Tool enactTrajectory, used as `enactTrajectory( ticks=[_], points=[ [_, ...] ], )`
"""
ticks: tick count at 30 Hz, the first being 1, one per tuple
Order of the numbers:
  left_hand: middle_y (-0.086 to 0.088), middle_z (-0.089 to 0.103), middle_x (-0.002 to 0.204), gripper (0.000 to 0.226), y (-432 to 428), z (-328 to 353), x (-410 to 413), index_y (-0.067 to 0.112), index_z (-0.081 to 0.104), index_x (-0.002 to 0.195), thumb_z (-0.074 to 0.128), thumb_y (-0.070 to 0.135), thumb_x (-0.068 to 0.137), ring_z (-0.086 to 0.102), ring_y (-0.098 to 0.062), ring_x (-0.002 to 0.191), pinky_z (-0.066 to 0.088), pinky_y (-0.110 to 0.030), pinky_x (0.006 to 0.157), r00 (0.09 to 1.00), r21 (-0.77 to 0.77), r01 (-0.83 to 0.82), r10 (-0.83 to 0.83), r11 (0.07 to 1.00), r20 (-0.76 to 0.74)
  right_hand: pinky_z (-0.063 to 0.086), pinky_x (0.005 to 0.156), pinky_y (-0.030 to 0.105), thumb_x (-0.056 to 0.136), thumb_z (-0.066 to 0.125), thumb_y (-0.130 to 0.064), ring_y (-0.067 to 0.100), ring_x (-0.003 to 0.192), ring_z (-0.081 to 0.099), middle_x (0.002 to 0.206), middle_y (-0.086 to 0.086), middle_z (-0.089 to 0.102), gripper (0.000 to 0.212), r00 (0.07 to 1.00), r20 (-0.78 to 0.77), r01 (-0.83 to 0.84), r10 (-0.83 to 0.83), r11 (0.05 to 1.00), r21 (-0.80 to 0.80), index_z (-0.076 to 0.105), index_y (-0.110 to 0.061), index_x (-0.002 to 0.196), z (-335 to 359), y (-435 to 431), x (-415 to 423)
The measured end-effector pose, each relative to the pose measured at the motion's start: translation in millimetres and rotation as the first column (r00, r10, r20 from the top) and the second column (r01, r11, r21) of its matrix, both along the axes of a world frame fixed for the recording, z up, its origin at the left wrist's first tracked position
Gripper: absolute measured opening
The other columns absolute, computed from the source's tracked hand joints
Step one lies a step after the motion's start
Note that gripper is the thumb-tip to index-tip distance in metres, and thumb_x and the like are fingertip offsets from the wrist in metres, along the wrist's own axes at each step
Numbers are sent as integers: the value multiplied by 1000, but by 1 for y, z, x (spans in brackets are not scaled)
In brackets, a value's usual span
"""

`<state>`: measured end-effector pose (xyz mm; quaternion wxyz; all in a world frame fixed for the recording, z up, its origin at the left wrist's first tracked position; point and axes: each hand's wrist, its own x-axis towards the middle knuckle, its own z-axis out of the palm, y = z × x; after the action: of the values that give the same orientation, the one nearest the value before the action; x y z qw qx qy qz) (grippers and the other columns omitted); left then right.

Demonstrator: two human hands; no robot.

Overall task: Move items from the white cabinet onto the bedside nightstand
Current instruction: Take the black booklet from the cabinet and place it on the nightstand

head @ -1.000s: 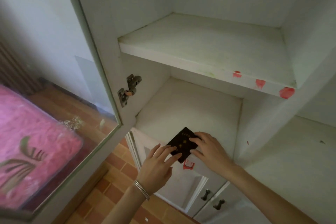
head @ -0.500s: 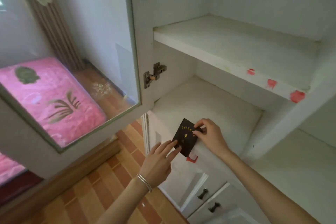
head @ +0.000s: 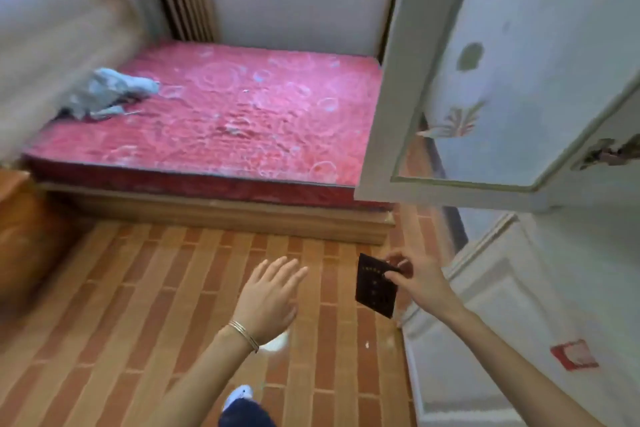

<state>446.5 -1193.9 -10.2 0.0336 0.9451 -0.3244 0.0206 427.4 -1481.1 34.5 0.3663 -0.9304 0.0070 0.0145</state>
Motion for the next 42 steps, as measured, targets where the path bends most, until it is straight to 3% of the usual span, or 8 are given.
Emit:
enactTrajectory(
  ticks=[4,9,13,16,24,29,36,42],
  points=[
    [-2,64,120,56,107,-1,-16,21,64,120,43,42,73,58,-22,113,47,-45,94,971,18,-237,237,971,-15,46,69,14,79,70,-8,-1,80,56,89,-9,61,19,966,-2,-257,257,966,-35,61,-22,88,-4,105,50],
    [-1,64,119,58,249,0,-40,23,64,120,40,49,75,59,-20,111,47,-46,93,869,30,-494,494,869,-11,45,69,11,80,69,-8,0,80,58,90,-9,61,18,870,0,-493,494,869,-30,61,-22,89,-6,266,98],
    [-2,67,112,56,348,11,-54,22,67,115,39,50,76,62,-21,104,48,-46,90,760,17,-650,650,760,14,50,73,23,81,68,-10,6,81,59,92,-6,62,15,781,28,-624,624,781,-6,62,-20,91,1,388,121],
    [-2,68,109,55,412,21,-67,22,69,112,38,50,76,63,-22,102,49,-47,88,677,0,-735,734,678,52,51,73,25,82,67,-12,5,82,59,94,-5,63,13,716,36,-698,697,716,10,62,-17,93,8,472,131],
    [-2,68,109,57,501,10,-100,20,68,114,37,52,78,63,-24,102,51,-46,87,499,-28,-866,866,500,26,53,72,26,85,65,-12,7,83,61,96,-5,63,12,543,-21,-839,839,544,36,62,-18,95,13,615,142],
    [0,67,110,55,521,-16,-89,21,66,114,37,53,81,63,-23,102,52,-45,86,433,-9,-901,899,434,-61,47,70,17,84,66,-13,5,84,58,96,-6,62,12,454,-51,-891,889,454,-11,61,-19,93,-4,663,172],
    [4,66,112,54,583,-10,-6,23,65,116,37,51,80,62,-19,105,52,-40,85,360,-33,-933,931,359,-51,48,74,24,83,66,-12,3,85,57,93,-10,60,27,373,-64,-928,925,372,-36,54,-36,81,-14,734,260],
    [1,66,114,54,639,21,101,22,65,118,34,50,83,62,-20,106,52,-43,87,281,-70,-958,960,279,-13,44,68,16,82,68,-12,2,82,57,91,-10,61,15,352,-19,-936,936,352,-31,62,-23,88,-1,810,358]
  ],
)
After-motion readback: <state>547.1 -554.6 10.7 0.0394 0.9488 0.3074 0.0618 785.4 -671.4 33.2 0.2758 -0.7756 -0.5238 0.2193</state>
